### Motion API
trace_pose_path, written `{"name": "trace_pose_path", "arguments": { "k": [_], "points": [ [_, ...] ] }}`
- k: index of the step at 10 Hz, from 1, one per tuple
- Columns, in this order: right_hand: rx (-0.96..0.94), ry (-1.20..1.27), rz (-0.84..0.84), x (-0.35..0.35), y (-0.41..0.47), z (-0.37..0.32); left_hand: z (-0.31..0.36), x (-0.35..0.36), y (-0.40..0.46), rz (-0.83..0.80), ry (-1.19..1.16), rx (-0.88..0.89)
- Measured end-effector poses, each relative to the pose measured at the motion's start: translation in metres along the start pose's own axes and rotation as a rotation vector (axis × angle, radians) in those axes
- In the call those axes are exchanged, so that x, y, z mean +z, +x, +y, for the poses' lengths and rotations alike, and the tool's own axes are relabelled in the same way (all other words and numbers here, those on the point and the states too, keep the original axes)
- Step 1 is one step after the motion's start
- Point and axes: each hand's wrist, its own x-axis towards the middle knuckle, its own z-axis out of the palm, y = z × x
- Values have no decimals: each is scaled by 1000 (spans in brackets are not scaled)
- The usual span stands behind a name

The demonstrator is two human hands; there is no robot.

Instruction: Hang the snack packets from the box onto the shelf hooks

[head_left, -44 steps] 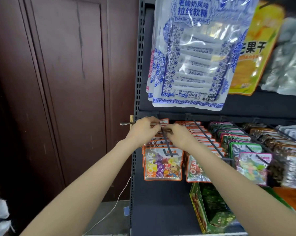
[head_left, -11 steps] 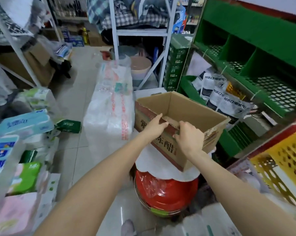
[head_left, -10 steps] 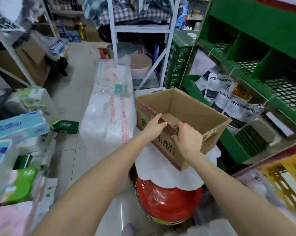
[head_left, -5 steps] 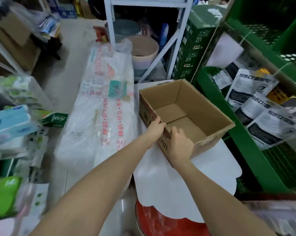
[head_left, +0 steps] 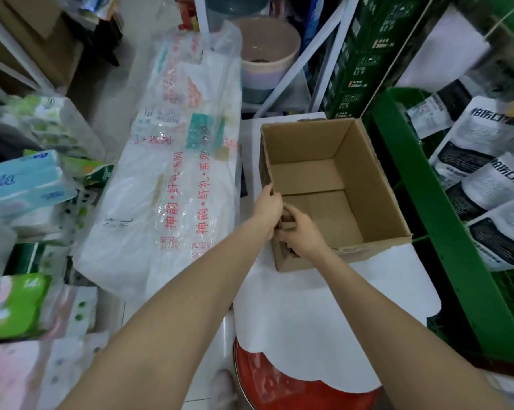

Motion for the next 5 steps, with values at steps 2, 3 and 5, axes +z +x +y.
{"name": "trace_pose_path", "arguments": {
  "k": [2, 3, 5],
  "points": [
    [-17, 51, -102, -4, 7, 1, 5, -3, -1, 70, 126, 7],
    [25, 63, -75, -13, -2, 2, 4, -6, -13, 114, 223, 35],
    [-87, 43, -19, -35, -49, -19, 6, -21, -59, 178, 121, 177]
  ]
}}
